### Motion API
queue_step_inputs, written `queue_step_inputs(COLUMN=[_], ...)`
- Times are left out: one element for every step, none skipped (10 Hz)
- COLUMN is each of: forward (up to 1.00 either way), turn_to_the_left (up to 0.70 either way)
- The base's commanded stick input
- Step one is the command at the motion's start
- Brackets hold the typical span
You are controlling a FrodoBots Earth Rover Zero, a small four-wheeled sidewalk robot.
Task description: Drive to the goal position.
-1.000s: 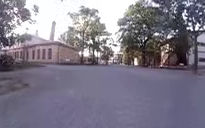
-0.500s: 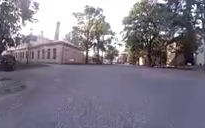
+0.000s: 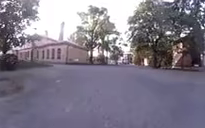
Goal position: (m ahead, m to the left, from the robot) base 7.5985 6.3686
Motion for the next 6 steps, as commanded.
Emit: queue_step_inputs(forward=[0.7, 0.7, 0.7, 0.7, 0.7, 0.7], turn_to_the_left=[0.35, 0.35, 0.35, 0.35, 0.35, 0.35])
